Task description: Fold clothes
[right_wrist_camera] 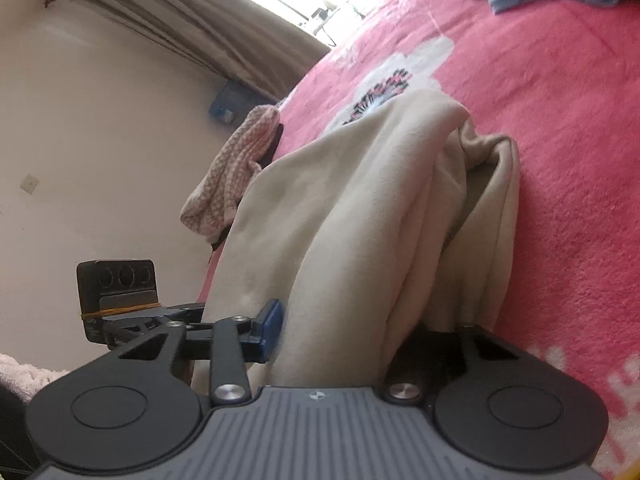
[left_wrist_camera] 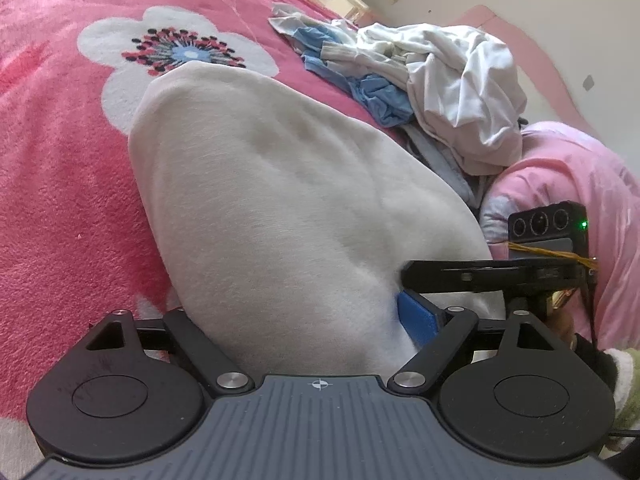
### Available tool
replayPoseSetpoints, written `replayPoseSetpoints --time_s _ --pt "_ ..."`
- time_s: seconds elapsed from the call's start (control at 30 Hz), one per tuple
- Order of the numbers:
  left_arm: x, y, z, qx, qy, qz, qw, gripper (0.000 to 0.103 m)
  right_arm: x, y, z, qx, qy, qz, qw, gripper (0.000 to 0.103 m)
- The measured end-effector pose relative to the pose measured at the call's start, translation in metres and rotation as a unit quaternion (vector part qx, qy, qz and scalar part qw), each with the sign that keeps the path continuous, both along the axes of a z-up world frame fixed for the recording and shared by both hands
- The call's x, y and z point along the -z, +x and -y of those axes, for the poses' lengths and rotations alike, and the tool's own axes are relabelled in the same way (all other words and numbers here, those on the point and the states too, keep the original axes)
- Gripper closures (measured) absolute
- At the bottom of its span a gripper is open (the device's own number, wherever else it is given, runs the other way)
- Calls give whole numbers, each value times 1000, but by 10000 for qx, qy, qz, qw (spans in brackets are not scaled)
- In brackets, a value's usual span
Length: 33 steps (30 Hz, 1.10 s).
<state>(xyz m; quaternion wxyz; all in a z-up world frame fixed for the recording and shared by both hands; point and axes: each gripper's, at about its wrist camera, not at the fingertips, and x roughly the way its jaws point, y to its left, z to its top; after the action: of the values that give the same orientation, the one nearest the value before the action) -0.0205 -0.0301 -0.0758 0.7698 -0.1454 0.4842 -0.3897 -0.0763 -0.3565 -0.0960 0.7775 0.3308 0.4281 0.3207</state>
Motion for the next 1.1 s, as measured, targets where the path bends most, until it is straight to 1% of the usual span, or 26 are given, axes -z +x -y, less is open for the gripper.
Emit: replayPoseSetpoints --time_s 0.17,0.47,0.7,0.87,0.97,1.1 --pt "-7 -4 -2 -59 -5 43 10000 19 -4 -1 -3 35 -14 13 10000 60" --pt "-18 -7 -10 -219 -90 72 9997 20 -13 -1 -10 103 67 -6 9999 60" --pt "-32 -7 -21 -435 -208 180 9987 20 -26 5 -18 161 133 48 9998 60" --pt "-51 -5 -31 -632 -309 391 9968 20 -42 20 -29 234 280 103 9993 61" --pt "-65 0 -40 -853 -385 504 9943 20 -53 36 -41 250 392 111 9989 61" --pt "-86 8 -59 -1211 -481 676 9892 20 -74 65 -69 131 479 154 9986 61"
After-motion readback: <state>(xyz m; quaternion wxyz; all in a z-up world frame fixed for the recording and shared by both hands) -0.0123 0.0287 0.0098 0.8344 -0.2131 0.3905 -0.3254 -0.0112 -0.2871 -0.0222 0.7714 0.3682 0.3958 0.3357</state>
